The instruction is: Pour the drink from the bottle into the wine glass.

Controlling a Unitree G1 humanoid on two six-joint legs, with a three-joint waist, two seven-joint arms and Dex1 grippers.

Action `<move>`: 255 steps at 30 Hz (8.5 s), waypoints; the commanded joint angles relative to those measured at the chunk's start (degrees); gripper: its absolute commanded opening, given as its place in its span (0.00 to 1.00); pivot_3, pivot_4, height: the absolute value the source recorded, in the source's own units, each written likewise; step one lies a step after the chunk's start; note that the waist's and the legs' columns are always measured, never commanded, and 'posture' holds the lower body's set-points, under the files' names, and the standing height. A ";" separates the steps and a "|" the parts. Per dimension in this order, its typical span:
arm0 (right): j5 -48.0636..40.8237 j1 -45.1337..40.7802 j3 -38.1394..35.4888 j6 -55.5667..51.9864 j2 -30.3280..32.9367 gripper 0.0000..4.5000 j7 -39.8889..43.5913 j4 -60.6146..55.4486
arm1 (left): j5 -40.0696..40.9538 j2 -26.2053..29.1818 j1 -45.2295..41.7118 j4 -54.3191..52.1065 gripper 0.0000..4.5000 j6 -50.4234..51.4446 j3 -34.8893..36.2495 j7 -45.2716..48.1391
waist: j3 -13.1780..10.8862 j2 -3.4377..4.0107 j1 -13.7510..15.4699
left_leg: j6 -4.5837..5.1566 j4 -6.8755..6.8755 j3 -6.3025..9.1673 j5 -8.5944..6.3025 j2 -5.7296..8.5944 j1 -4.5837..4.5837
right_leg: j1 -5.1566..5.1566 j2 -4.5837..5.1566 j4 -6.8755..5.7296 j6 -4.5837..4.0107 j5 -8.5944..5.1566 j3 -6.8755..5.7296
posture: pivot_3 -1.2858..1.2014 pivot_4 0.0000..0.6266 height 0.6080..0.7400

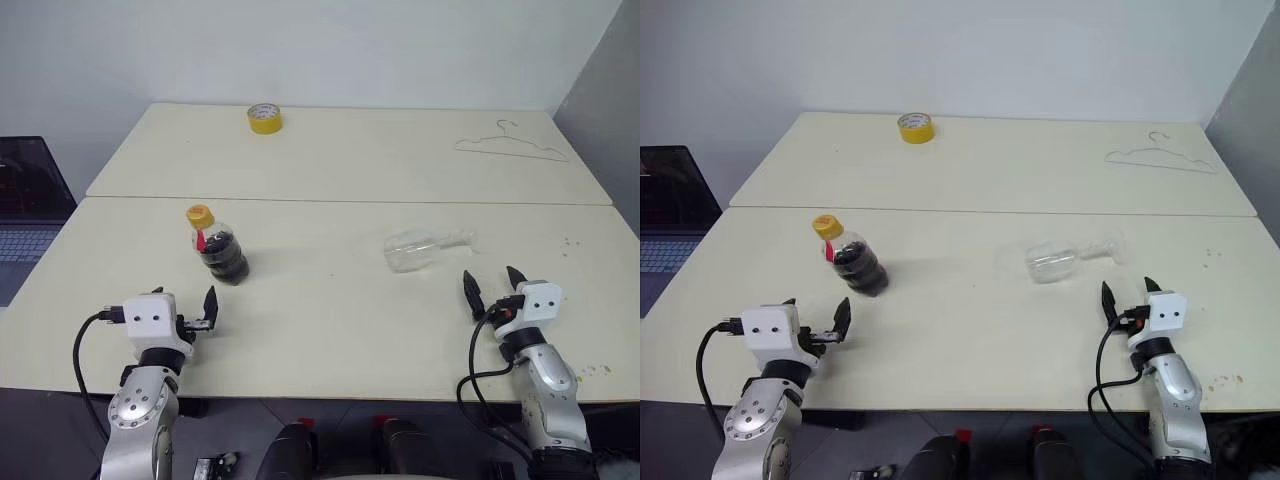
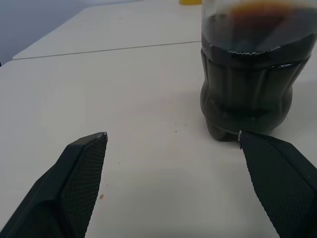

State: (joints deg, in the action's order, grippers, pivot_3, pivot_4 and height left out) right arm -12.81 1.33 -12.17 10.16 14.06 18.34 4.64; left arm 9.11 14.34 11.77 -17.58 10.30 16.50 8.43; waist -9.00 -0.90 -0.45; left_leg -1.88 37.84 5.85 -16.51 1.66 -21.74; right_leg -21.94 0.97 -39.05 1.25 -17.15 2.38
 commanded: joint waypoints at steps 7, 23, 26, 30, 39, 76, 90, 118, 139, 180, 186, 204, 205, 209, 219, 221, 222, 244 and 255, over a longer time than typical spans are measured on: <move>-0.12 0.28 0.11 -1.01 0.26 1.00 0.02 -4.54 | -1.35 0.81 -0.31 -0.74 1.00 -1.95 -0.26 0.69 | 0.00 0.00 0.00 | 0.00 0.00 0.00 0.00 0.00 0.00 | 0.00 0.00 0.00 0.00 0.00 0.00 | 0.52 0.24 1.00; -2.41 8.95 10.85 -6.63 6.40 1.00 13.82 -22.28 | 1.06 3.13 0.81 -0.45 1.00 -5.07 -0.30 6.68 | 0.00 0.01 0.04 | 0.00 0.01 0.06 0.00 0.00 -0.01 | 0.02 0.00 0.04 0.01 -0.01 -0.04 | 0.52 0.24 1.00; -2.40 9.49 12.08 -6.83 8.87 1.00 16.43 -24.71 | 1.42 4.56 -0.52 -0.22 1.00 -3.93 -0.73 8.48 | 0.00 0.00 0.06 | 0.00 0.01 0.06 0.00 0.00 0.00 | 0.05 0.00 0.05 0.01 -0.01 -0.05 | 0.52 0.24 1.00; -3.34 9.05 12.49 -7.64 10.92 1.00 18.45 -26.52 | 2.29 6.25 -3.16 1.09 1.00 -2.31 -1.01 10.31 | 0.00 0.00 0.12 | 0.00 0.02 0.07 0.00 0.00 0.02 | 0.07 0.00 0.05 0.01 -0.01 -0.07 | 0.52 0.24 1.00; -5.78 7.03 13.75 -13.83 12.18 1.00 19.41 -31.36 | 2.56 8.82 -10.78 9.22 1.00 -1.65 -2.04 14.22 | 0.00 0.00 0.13 | 0.00 0.03 0.10 0.00 0.01 0.02 | 0.08 0.00 0.05 0.01 -0.01 -0.09 | 0.52 0.24 1.00; -14.20 -4.43 14.62 -30.92 15.92 1.00 19.52 -41.30 | 1.37 9.45 -24.10 29.43 0.87 -12.48 -6.24 21.30 | -0.01 -0.03 0.14 | 0.00 0.06 0.18 0.00 0.02 -0.03 | 0.05 0.01 0.05 0.01 0.00 -0.16 | 0.52 0.24 1.00; -23.93 -21.35 11.83 -45.44 14.69 1.00 12.63 -41.22 | -0.84 6.76 -23.17 17.61 0.54 -8.88 -8.55 15.76 | -0.03 -0.06 0.12 | -0.01 0.10 0.20 0.01 0.03 -0.17 | -0.08 0.03 0.03 0.00 0.01 -0.16 | 0.52 0.24 1.00; -9.87 -45.88 24.32 -47.03 -8.72 1.00 1.32 -19.85 | -18.28 1.75 -26.85 1.87 0.42 3.16 -20.42 3.64 | -0.03 -0.05 -1.19 | -0.21 0.02 0.17 0.13 0.09 -0.29 | -0.33 0.06 -0.05 -0.01 0.02 -0.13 | 0.52 0.24 1.00; -9.22 -45.35 24.79 -50.22 -9.35 0.39 2.48 -19.66 | -18.72 1.85 -27.76 3.04 0.33 1.68 -20.49 3.77 | -0.03 -0.04 -1.23 | -0.20 0.01 0.18 0.12 0.08 -0.30 | -0.33 0.06 -0.06 -0.01 0.02 -0.13 | 0.52 0.24 1.00; -4.48 -45.82 27.40 -13.76 11.19 0.27 42.54 -13.45 | 11.00 10.38 -24.19 -5.89 0.18 18.56 -13.17 26.34 | -0.08 -0.03 -1.30 | -0.03 0.02 0.20 0.03 0.05 -0.29 | -0.29 0.06 0.00 0.00 0.01 -0.17 | 0.52 0.24 1.00; -7.99 -45.42 26.58 -20.80 10.38 0.27 41.19 -15.10 | 10.37 7.76 -23.05 -6.00 0.18 17.24 -14.51 23.82 | -0.08 -0.03 -1.20 | -0.08 0.04 0.20 0.05 0.06 -0.30 | -0.28 0.06 0.02 -0.01 0.01 -0.15 | 0.52 0.24 1.00; -10.51 -38.66 23.75 -46.24 -7.60 0.87 8.29 -25.48 | -5.24 -2.94 -22.26 -4.02 0.14 5.94 -16.70 2.47 | -0.08 -0.03 -1.13 | -0.07 0.02 0.19 0.05 0.07 -0.32 | -0.33 0.08 -0.03 -0.01 0.02 -0.12 | 0.52 0.24 1.00; -10.03 -38.88 23.96 -46.10 -8.55 0.87 7.27 -25.15 | -6.38 -2.85 -22.27 -3.90 0.14 5.78 -17.40 2.12 | -0.08 -0.03 -1.12 | -0.07 0.02 0.19 0.05 0.08 -0.32 | -0.33 0.08 -0.03 -0.01 0.02 -0.12 | 0.52 0.24 1.00; -9.00 -39.96 24.59 -45.50 -10.83 0.87 5.35 -23.99 | -8.89 -3.59 -22.55 -3.76 0.14 5.93 -18.91 0.49 | -0.08 -0.03 -1.12 | -0.08 0.03 0.18 0.05 0.10 -0.32 | -0.32 0.08 -0.02 -0.01 0.02 -0.12 | 0.52 0.24 1.00; -7.57 -41.84 26.32 -44.21 -11.93 0.87 6.73 -21.58 | -11.40 -4.87 -24.45 -3.28 0.14 6.41 -19.58 -1.71 | -0.08 -0.03 -1.20 | -0.08 0.02 0.19 0.05 0.10 -0.32 | -0.33 0.08 -0.02 -0.01 0.02 -0.14 | 0.52 0.24 1.00; -7.47 -41.79 26.44 -44.37 -12.05 0.87 6.90 -21.58 | -11.51 -4.93 -24.67 -3.17 0.14 6.44 -19.56 -1.82 | -0.07 -0.03 -1.21 | -0.07 0.02 0.19 0.05 0.10 -0.32 | -0.32 0.08 -0.02 -0.01 0.02 -0.13 | 0.52 0.24 1.00; -7.36 -41.72 26.62 -44.34 -12.02 0.87 7.02 -21.64 | -11.52 -4.93 -24.70 -3.15 0.14 6.44 -19.62 -1.88 | -0.07 -0.03 -1.21 | -0.08 0.02 0.19 0.05 0.10 -0.31 | -0.32 0.08 -0.02 -0.01 0.02 -0.14 | 0.52 0.24 1.00; -5.24 -42.03 27.02 -41.38 -10.40 0.02 8.84 -20.51 | -11.68 -4.80 -24.93 -1.45 0.14 4.28 -19.07 -1.67 | -0.08 -0.03 -1.21 | -0.08 0.02 0.20 0.05 0.10 -0.32 | -0.32 0.08 -0.01 -0.01 0.02 -0.15 | 0.52 0.24 1.00; -6.66 -41.81 25.11 -42.56 -9.33 0.22 10.15 -21.23 | -13.10 -4.14 -25.20 -0.95 0.14 2.60 -18.93 -2.37 | -0.08 -0.03 -1.21 | -0.08 0.02 0.20 0.05 0.10 -0.32 | -0.32 0.08 -0.01 -0.01 0.02 -0.14 | 0.52 0.24 1.00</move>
State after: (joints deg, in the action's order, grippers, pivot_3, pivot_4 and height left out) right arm -18.99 -39.54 14.20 -32.06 4.42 27.99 -14.77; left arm -3.00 9.90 -11.77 -16.23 15.53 -2.97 6.81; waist -9.08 -0.93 -1.66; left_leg -1.96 37.86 6.04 -16.46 1.76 -22.06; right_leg -22.27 1.05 -39.06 1.25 -17.14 2.23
